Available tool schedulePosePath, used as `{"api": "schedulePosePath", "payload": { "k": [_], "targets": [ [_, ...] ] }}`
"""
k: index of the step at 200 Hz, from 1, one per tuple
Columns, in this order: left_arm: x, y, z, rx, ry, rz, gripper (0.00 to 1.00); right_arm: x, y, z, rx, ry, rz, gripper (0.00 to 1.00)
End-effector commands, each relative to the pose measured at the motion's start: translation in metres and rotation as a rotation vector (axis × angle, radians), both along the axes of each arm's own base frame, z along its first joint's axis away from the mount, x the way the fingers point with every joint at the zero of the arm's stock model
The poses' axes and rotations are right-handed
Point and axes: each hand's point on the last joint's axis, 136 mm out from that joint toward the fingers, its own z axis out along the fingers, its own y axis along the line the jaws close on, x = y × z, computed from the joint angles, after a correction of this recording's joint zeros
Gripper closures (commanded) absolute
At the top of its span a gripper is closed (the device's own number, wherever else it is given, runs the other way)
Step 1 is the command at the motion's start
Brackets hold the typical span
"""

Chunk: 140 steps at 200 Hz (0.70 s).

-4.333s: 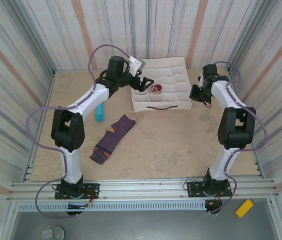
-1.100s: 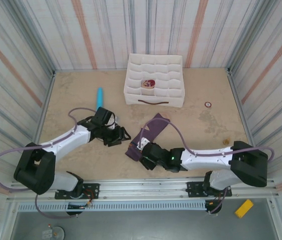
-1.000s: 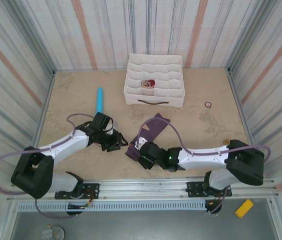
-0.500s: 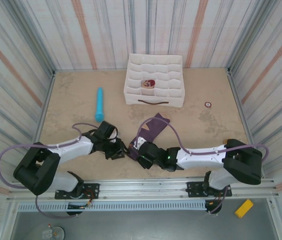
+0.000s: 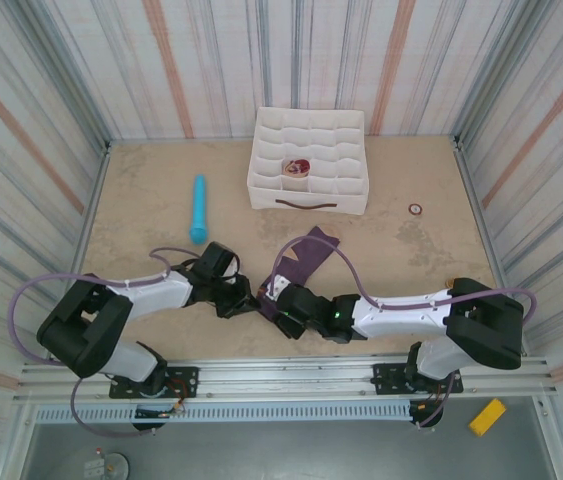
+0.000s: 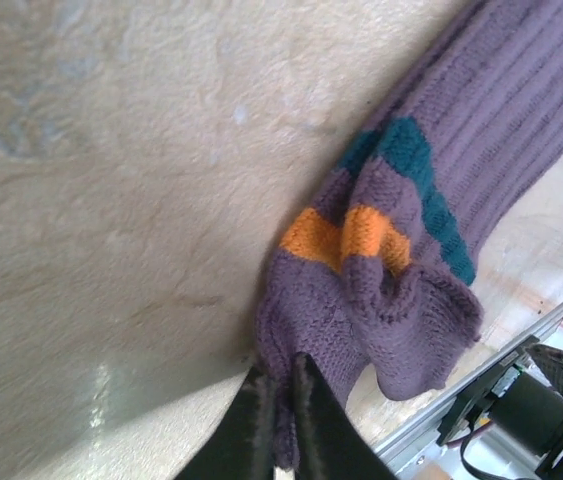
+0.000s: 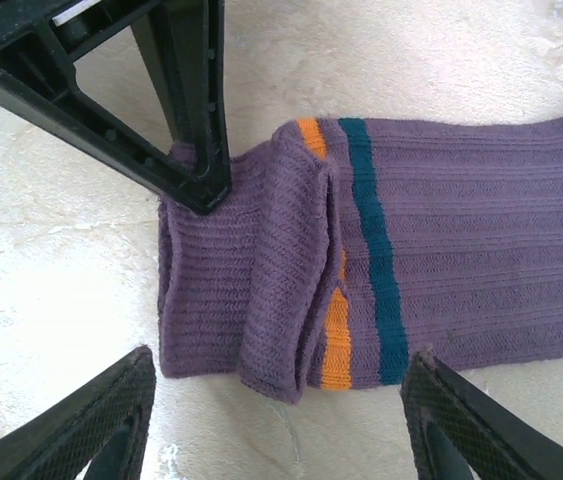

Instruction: Roll the socks

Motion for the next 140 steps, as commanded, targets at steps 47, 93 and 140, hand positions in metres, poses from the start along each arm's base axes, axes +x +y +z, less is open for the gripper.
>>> {"api": "schedulePosePath", "payload": {
  "k": [47, 93, 140],
  "targets": [
    [-0.007, -0.006, 0.012, -0.031, 0.020, -0.013, 1.00, -0.013, 0.006, -0.013, -0.037, 0.037, 0.080, 0.46],
    [-0.008, -0.008, 0.017, -0.049, 0.041, 0.000, 1.00, -0.008, 0.012, -0.015, -0.050, 0.019, 0.075, 0.29],
    [-0.008, -0.008, 0.018, -0.049, 0.054, 0.009, 1.00, 0.004, 0.016, -0.026, -0.078, 0.029, 0.034, 0.27]
  ]
}}
